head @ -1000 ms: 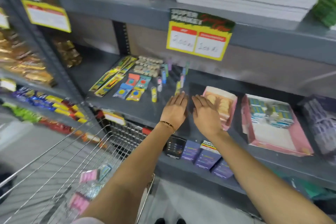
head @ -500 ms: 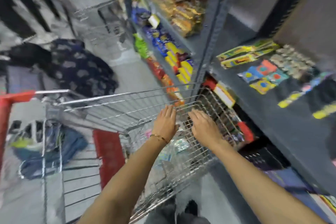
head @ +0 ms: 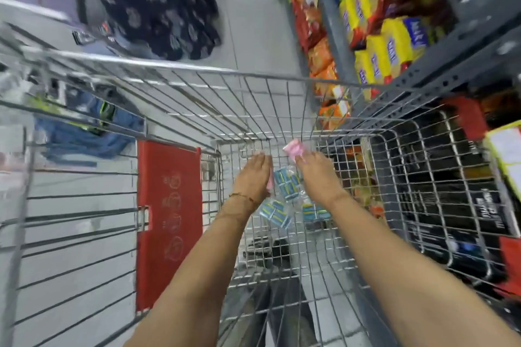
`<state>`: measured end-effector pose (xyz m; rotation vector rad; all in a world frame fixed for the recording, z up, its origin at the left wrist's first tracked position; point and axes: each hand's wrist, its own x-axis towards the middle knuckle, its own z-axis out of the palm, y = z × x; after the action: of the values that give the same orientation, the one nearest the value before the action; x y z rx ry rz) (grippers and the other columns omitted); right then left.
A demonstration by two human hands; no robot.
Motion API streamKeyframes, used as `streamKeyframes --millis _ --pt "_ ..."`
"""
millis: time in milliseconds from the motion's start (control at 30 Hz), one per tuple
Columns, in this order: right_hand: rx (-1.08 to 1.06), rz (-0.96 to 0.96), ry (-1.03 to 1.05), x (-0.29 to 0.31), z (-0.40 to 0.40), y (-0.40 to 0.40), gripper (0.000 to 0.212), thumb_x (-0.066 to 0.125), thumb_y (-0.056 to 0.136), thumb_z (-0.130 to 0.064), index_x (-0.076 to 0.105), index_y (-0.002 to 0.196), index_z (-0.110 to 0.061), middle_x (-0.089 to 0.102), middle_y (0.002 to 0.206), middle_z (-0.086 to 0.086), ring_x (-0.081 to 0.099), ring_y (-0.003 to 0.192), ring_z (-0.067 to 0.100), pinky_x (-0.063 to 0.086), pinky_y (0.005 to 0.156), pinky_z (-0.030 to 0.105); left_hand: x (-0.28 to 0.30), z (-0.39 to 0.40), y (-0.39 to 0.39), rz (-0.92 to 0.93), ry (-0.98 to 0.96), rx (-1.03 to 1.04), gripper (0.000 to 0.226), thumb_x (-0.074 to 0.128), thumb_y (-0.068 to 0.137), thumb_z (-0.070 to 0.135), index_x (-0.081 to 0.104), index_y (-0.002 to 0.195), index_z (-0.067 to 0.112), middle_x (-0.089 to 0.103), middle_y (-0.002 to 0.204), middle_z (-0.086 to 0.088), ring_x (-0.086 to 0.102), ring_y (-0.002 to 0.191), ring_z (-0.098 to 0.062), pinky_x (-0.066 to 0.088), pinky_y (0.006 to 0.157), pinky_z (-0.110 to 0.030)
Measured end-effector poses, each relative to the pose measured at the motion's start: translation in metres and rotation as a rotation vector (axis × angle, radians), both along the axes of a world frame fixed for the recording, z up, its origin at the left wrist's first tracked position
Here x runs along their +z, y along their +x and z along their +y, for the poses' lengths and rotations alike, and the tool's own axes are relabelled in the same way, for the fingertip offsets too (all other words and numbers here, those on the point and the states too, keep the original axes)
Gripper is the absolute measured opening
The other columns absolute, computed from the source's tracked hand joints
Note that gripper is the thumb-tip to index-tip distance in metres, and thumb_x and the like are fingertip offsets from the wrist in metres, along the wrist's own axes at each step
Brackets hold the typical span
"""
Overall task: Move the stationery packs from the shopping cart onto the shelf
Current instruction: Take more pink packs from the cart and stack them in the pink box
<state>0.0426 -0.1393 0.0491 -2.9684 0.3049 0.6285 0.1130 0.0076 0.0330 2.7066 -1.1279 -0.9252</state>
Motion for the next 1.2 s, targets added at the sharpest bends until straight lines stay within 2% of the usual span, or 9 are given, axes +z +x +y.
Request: streamKeyframes --millis 167,333,533,633,700,800,933,1033,1200 --pt "-0.219 0.073 0.071 -0.044 -0.011 0.012 0.063 0.058 0.088 -0.01 0.029 0.144 -0.011 0.036 0.145 0.022 0.038 0.13 0.037 0.035 0.109 0.047 -0.044 -0.006 0.005 0.048 0.062 0.032 0.109 0.075 0.078 0.028 -0.005 0.149 0.004 -0.002 0.16 -0.016 -0.001 0.149 -0.028 -0.004 0.118 -0.03" --pt "-0.33 -0.025 0.165 -0.058 -0.009 0.012 0.056 0.058 0.091 -0.011 0.034 0.141 -0.011 0.046 0.133 0.021 0.047 0.117 0.033 0.042 0.097 0.041 -0.068 -0.011 0.005 0.063 0.048 0.081 0.111 0.08 0.074 0.024 0.001 0.149 0.003 0.007 0.159 -0.018 0.007 0.148 -0.03 0.002 0.12 -0.033" --pt "-0.479 0.002 0.2 -0.049 0.008 0.008 0.063 0.062 0.088 -0.034 0.035 0.136 -0.003 0.044 0.132 0.023 0.048 0.118 0.036 0.045 0.094 0.041 -0.07 -0.013 0.002 0.0 -0.039 0.097 0.1 0.084 0.067 0.016 0.021 0.144 0.002 0.031 0.149 -0.019 0.03 0.14 -0.03 0.019 0.12 -0.035" --pt "-0.412 -0.005 0.169 -0.044 0.01 0.011 0.068 0.057 0.088 -0.039 0.031 0.138 0.0 0.036 0.139 0.023 0.04 0.125 0.037 0.041 0.101 0.042 -0.07 -0.013 0.0 0.005 -0.038 0.096 0.101 0.087 0.06 0.016 0.026 0.14 0.006 0.038 0.141 -0.015 0.038 0.132 -0.027 0.027 0.117 -0.033" --pt "-0.25 0.031 0.109 -0.047 0.004 0.015 0.074 0.057 0.087 -0.032 0.022 0.144 0.001 0.022 0.152 0.024 0.022 0.14 0.037 0.024 0.116 0.045 -0.071 -0.014 0.0 0.007 -0.028 0.092 0.099 0.086 0.061 0.016 0.026 0.139 0.006 0.039 0.139 -0.014 0.039 0.13 -0.026 0.027 0.117 -0.032" --pt "-0.042 0.146 0.022 -0.059 -0.007 0.018 0.082 0.056 0.087 -0.02 0.004 0.149 0.0 0.004 0.159 0.02 0.003 0.147 0.034 0.006 0.122 0.045 -0.073 -0.014 0.001 -0.005 -0.015 0.072 0.101 0.088 0.059 0.021 0.028 0.138 0.006 0.04 0.136 -0.013 0.04 0.127 -0.027 0.028 0.117 -0.032" --pt "0.015 0.197 -0.002 -0.077 -0.011 0.025 0.087 0.062 0.083 -0.009 0.005 0.148 -0.001 0.011 0.157 0.022 0.017 0.144 0.035 0.02 0.12 0.041 -0.072 -0.013 0.0 -0.042 0.003 0.066 0.099 0.089 0.055 0.029 0.033 0.133 0.003 0.042 0.131 -0.014 0.04 0.123 -0.028 0.033 0.115 -0.036" --pt "-0.036 0.18 -0.008 -0.076 -0.007 0.032 0.089 0.07 0.077 -0.014 0.015 0.145 -0.001 0.029 0.145 0.02 0.038 0.127 0.033 0.041 0.105 0.039 -0.071 -0.01 0.001 0.019 0.022 0.14 0.107 0.089 0.054 0.027 0.026 0.137 0.003 0.035 0.136 -0.017 0.035 0.129 -0.031 0.03 0.117 -0.041" --pt "-0.086 0.21 0.026 -0.062 -0.004 0.027 0.086 0.08 0.063 -0.032 0.036 0.13 0.001 0.038 0.128 0.017 0.041 0.116 0.03 0.043 0.098 0.037 -0.061 -0.003 0.001 0.05 0.002 0.161 0.114 0.091 0.052 0.027 0.022 0.14 0.002 0.03 0.14 -0.019 0.033 0.131 -0.033 0.032 0.117 -0.038"
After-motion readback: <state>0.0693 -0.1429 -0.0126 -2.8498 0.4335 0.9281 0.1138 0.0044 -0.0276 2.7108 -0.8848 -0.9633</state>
